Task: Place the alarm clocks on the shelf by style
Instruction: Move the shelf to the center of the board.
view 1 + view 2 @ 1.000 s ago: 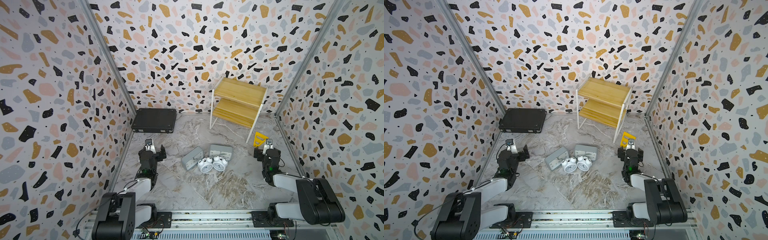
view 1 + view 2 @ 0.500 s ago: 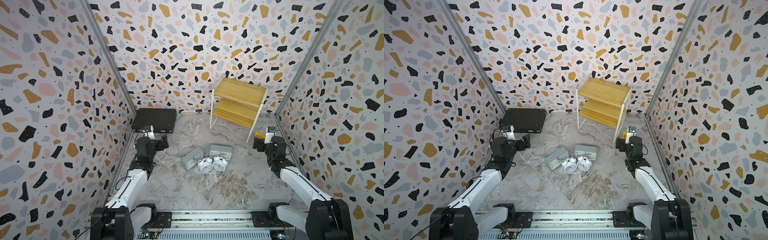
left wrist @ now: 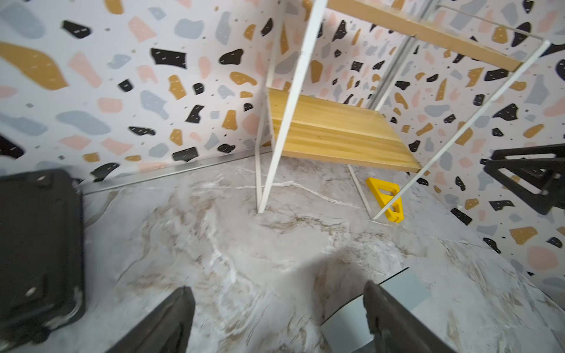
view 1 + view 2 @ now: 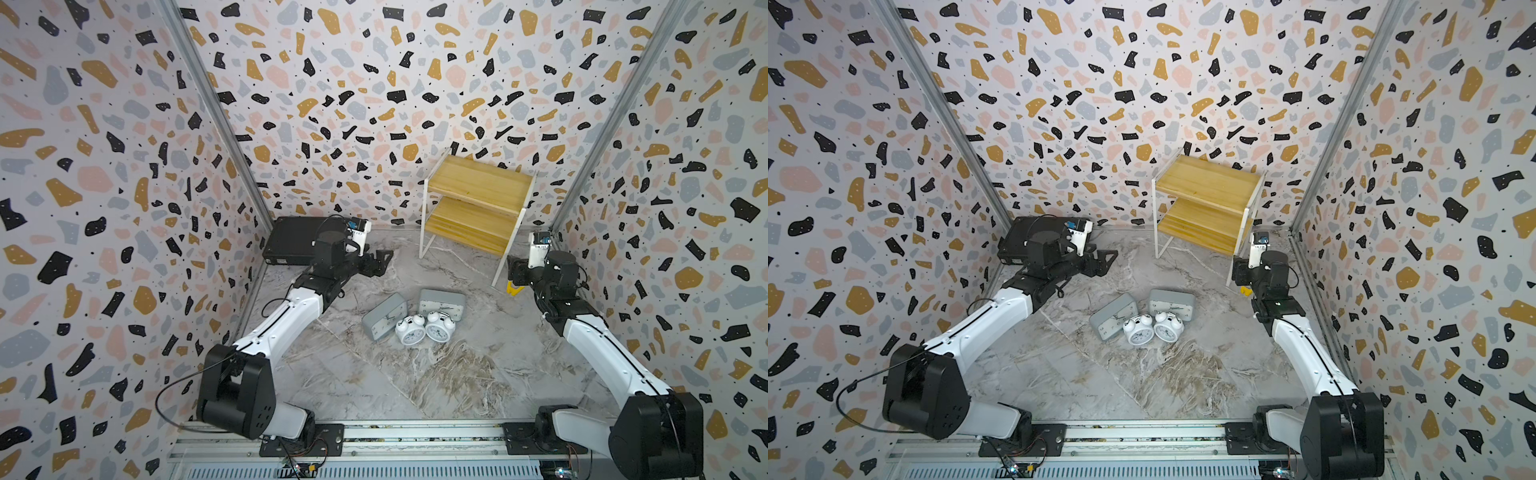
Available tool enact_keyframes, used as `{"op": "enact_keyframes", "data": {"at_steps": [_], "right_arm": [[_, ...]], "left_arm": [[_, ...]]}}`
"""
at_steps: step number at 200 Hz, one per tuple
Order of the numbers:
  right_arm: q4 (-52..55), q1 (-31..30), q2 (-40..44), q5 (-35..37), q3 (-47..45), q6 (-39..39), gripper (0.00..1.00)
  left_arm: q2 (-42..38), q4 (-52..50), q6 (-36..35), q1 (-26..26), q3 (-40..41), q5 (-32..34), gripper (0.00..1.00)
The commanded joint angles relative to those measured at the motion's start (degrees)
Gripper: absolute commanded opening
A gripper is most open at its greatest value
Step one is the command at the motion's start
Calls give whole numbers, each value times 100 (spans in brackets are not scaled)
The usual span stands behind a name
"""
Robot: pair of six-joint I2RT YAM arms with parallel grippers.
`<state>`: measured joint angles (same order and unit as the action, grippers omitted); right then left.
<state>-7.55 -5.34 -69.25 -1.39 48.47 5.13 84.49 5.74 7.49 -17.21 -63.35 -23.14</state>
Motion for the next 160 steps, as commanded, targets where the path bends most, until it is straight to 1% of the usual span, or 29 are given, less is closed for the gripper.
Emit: {"op": "enact_keyframes", "data": {"at_steps": [1, 17, 37, 56, 76, 92, 127, 140, 160], "right_arm": [[-284, 7, -84, -46, 260, -19, 68], [-539, 7, -170, -25, 272, 17, 68], [-855, 7, -282, 33, 286, 105, 67], [-1096, 7, -392, -69, 322, 173, 65], [-1310, 7, -488, -134, 350, 210, 60], [-1434, 7, -552, -140, 366, 202, 58], [-1539, 7, -711, -160, 500, 202, 58], [-1562, 7, -776, -165, 562, 195, 57], [-1658, 7, -836, -166, 594, 184, 56]], "left_arm": [[471, -67, -370, -218, -620, -281, 88], [903, -175, -452, -341, -1141, -350, 85], [1423, -239, -496, -453, -1794, -375, 85], [1873, -272, -531, -503, -2334, -356, 83], [2312, -323, -584, -502, -2886, -448, 80], [2637, -400, -585, -508, -3310, -496, 76], [3263, -578, -550, -513, -4173, -636, 71], [3473, -643, -513, -512, -4476, -701, 67], [3753, -749, -460, -516, -4880, -805, 67]]}}
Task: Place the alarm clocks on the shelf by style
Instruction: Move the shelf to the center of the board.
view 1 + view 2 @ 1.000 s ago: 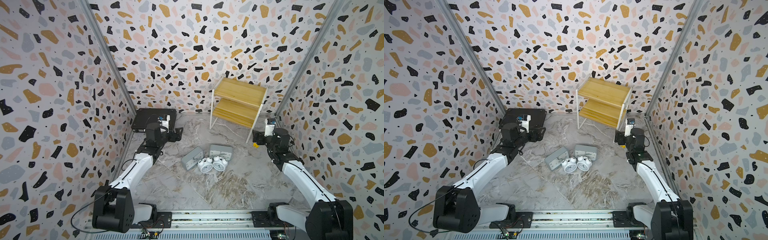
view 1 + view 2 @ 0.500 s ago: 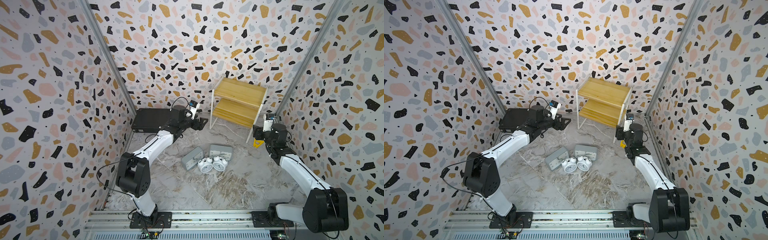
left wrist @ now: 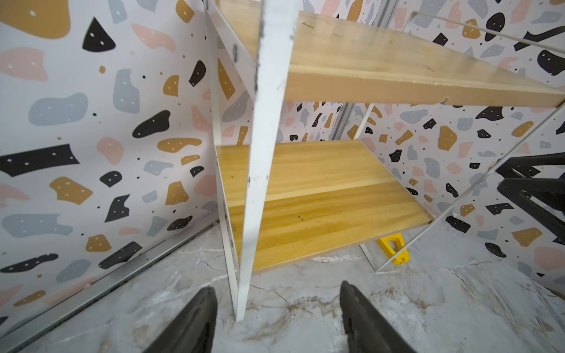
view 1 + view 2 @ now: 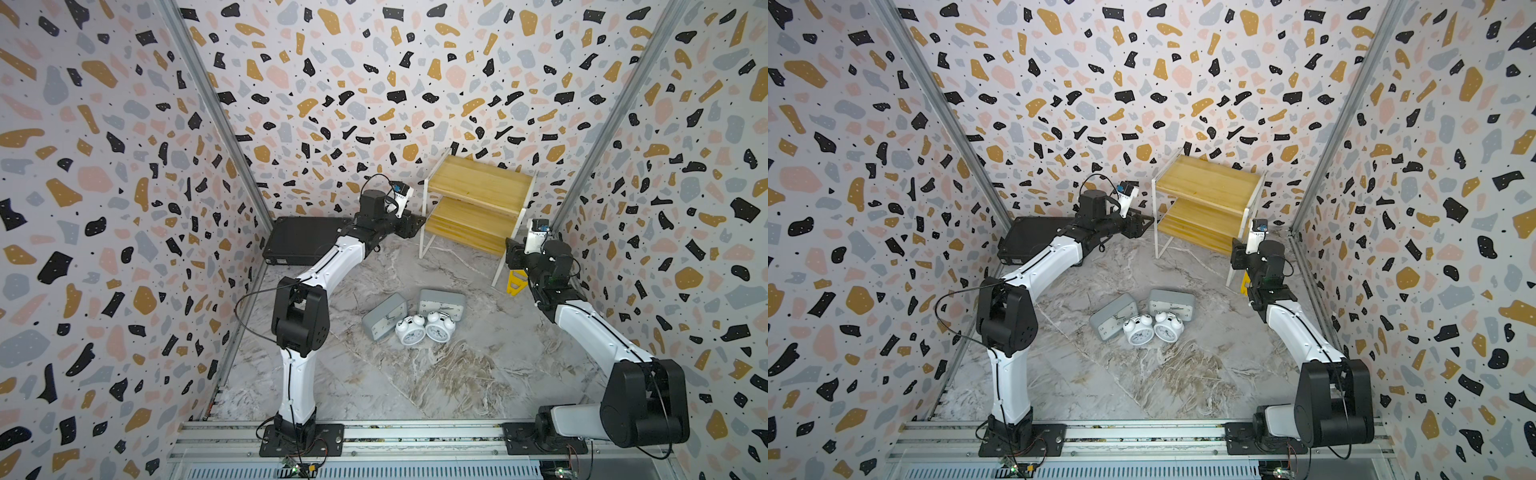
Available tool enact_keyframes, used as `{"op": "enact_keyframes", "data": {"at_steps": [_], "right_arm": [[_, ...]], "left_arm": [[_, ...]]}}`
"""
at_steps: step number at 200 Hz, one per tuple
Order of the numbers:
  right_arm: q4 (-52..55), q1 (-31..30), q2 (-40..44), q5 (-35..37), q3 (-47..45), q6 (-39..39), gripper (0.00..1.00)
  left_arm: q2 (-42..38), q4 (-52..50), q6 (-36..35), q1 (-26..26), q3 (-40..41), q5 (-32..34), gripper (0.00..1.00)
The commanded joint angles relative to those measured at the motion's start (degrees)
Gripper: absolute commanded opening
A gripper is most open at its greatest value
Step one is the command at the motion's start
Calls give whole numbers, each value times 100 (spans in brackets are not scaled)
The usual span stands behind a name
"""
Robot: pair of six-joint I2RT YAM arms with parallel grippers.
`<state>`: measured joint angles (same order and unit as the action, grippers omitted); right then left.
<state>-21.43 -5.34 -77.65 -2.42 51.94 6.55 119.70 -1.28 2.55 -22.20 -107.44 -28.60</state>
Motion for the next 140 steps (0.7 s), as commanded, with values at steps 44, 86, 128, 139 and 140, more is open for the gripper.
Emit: {"op": "enact_keyframes", "data": {"at_steps": [44, 86, 128, 139, 140], "right_arm": [[-307, 7, -152, -125, 402, -1, 45], [-309, 7, -316, -207, 561, -47, 36], [-344, 7, -492, -298, 666, -74, 25], [-344, 7, -523, -321, 683, -80, 20], [-344, 7, -523, -321, 684, -77, 20]], "left_arm": [[694, -122, 110, -13, -1109, -396, 61], [1022, -206, 154, -20, -1623, -535, 52], [1222, -63, 134, -30, -1822, -629, 42], [1263, -24, 97, -45, -1863, -643, 40], [1265, -18, 97, -46, -1866, -649, 40]]}}
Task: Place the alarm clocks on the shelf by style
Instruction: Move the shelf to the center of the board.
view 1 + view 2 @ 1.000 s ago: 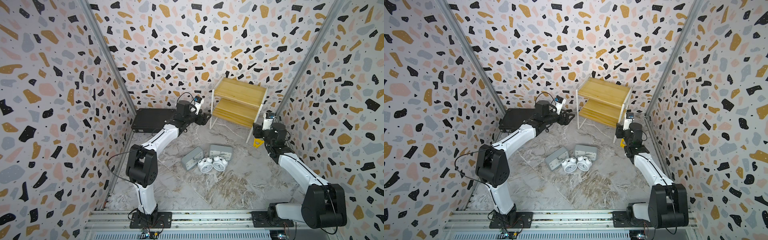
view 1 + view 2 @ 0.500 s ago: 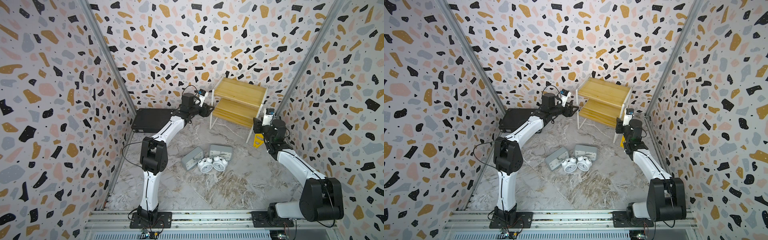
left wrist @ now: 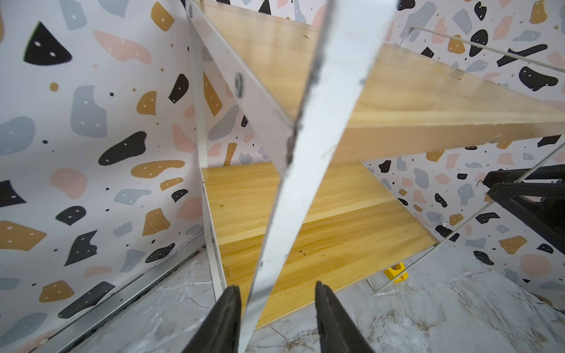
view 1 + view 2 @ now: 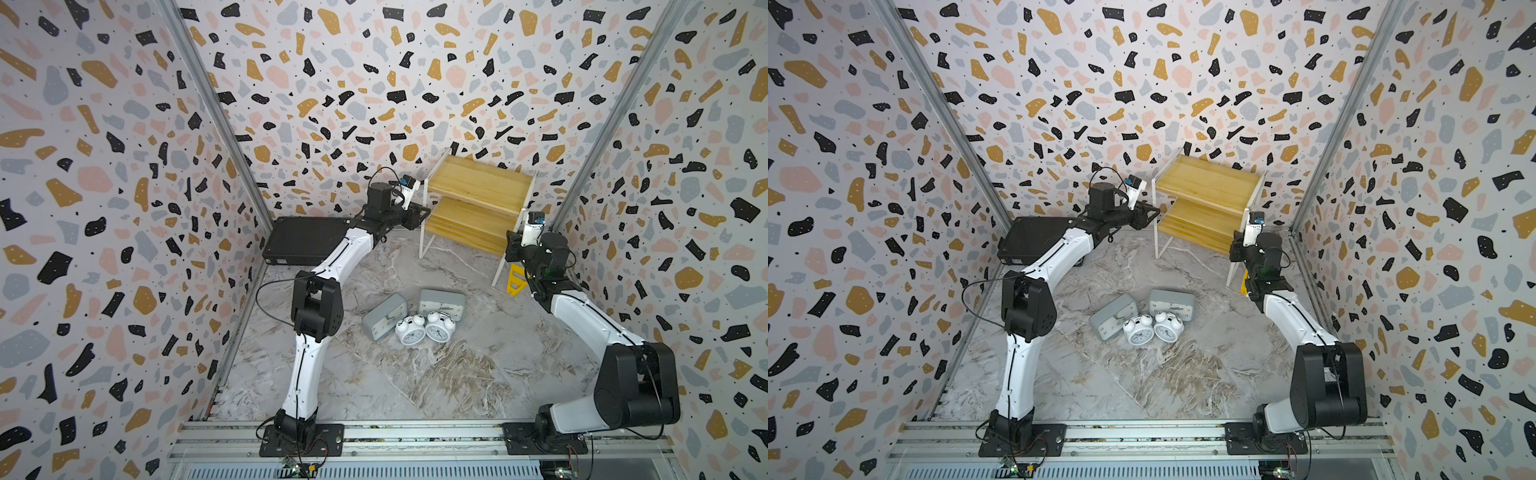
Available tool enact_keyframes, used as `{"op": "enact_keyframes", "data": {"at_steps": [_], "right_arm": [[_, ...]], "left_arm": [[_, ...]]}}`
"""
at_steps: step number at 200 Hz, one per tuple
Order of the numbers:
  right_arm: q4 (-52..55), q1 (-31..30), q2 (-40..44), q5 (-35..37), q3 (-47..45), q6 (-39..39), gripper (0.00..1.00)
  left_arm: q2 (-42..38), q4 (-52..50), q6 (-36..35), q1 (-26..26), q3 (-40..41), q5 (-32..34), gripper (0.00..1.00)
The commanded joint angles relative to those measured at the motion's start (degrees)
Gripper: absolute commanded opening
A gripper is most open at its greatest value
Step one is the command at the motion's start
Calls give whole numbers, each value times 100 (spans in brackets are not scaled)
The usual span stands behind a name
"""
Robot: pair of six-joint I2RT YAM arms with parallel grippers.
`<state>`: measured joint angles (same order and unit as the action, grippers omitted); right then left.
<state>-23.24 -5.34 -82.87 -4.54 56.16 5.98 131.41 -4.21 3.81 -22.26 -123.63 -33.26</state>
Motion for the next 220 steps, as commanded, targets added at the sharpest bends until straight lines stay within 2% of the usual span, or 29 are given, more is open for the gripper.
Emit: {"op": "enact_keyframes", "data": {"at_steps": [1, 41, 68, 91, 142, 181, 220], "right_arm": [[-163, 7, -1, -105, 263, -23, 20], [-163, 7, -16, -74, 264, -53, 14], [-119, 7, -2, -120, 273, -116, 4], [-78, 7, 32, -259, 279, -181, 1], [56, 7, 75, -871, 308, -236, 1], [92, -21, 65, -1309, 297, -91, 0], [169, -171, -5, -1625, 356, -39, 0]], "left_arm": [[98, 277, -34, -41, -252, -183, 39], [252, 307, -116, -50, -407, -198, 23], [125, 251, -181, -59, -259, -139, 11], [-260, 295, -248, -59, 267, 47, 7], [-1546, 992, -355, -61, 2200, 607, 6], [-2217, 698, -464, -50, 2976, 1020, 4], [-2995, 537, -581, -44, 3920, 1728, 4]]}}
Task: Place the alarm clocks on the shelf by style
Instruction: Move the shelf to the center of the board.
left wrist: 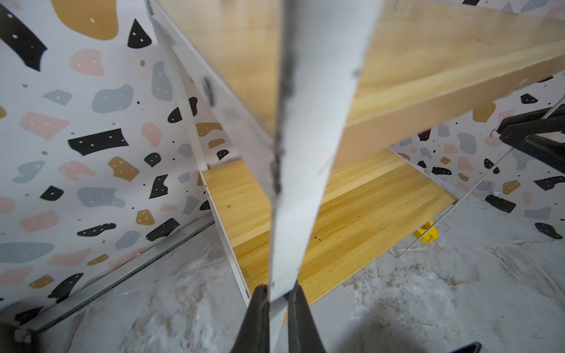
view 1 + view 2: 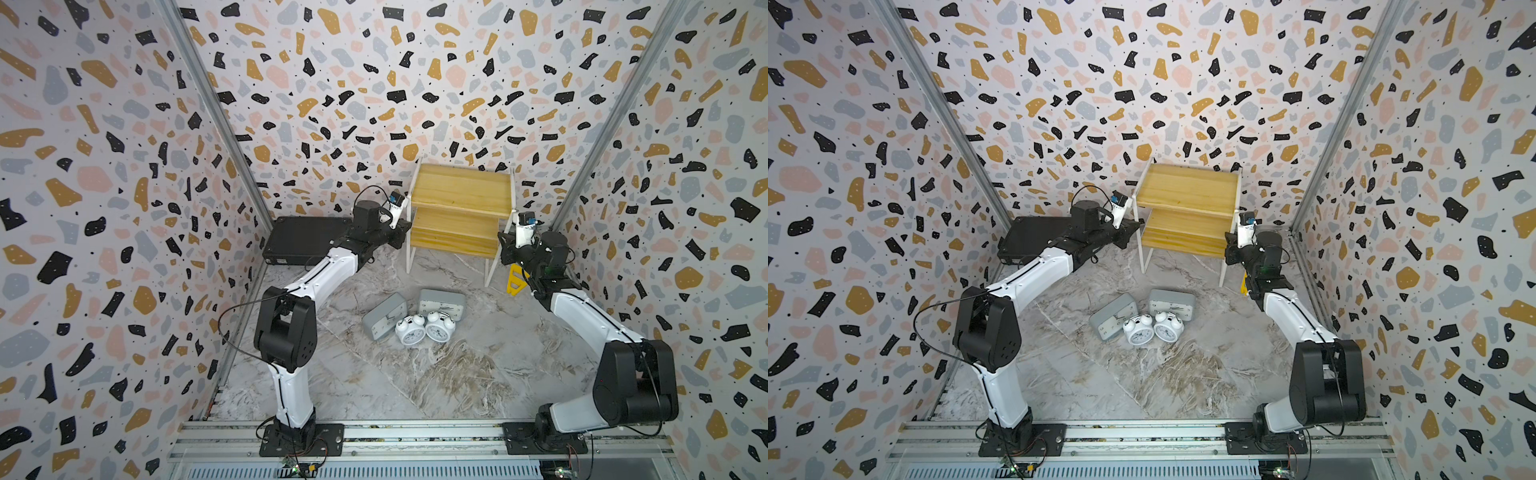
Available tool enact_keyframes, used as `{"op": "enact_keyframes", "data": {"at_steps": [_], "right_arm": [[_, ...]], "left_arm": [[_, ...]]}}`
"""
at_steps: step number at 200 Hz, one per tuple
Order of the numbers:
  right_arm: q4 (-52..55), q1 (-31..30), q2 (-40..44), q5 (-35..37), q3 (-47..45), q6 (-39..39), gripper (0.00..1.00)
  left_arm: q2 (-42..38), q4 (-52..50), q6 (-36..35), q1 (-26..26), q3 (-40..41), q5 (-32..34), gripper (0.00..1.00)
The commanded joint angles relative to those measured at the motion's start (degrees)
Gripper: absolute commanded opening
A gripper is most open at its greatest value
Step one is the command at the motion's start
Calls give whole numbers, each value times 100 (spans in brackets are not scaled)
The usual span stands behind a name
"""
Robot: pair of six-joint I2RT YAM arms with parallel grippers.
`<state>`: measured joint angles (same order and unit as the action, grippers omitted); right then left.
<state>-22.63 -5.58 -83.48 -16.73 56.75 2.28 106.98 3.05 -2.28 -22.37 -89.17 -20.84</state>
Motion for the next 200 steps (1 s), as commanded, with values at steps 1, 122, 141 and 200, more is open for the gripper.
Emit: {"op": "enact_keyframes", "data": {"at_steps": [1, 122, 141, 200], "right_arm": [[109, -150, 54, -417, 299, 328, 0], [512, -785, -106, -464, 503, 303, 2], [590, -845, -50, -380, 495, 293, 3], [664, -909, 58, -187, 399, 279, 4]], "left_arm": [[-562, -181, 23, -32, 498, 503, 4], [-2048, -656, 136, 578, 2148, 1082, 4], [-2156, -656, 114, 601, 2278, 1135, 4], [-2269, -799, 150, 625, 2343, 1127, 6]]}}
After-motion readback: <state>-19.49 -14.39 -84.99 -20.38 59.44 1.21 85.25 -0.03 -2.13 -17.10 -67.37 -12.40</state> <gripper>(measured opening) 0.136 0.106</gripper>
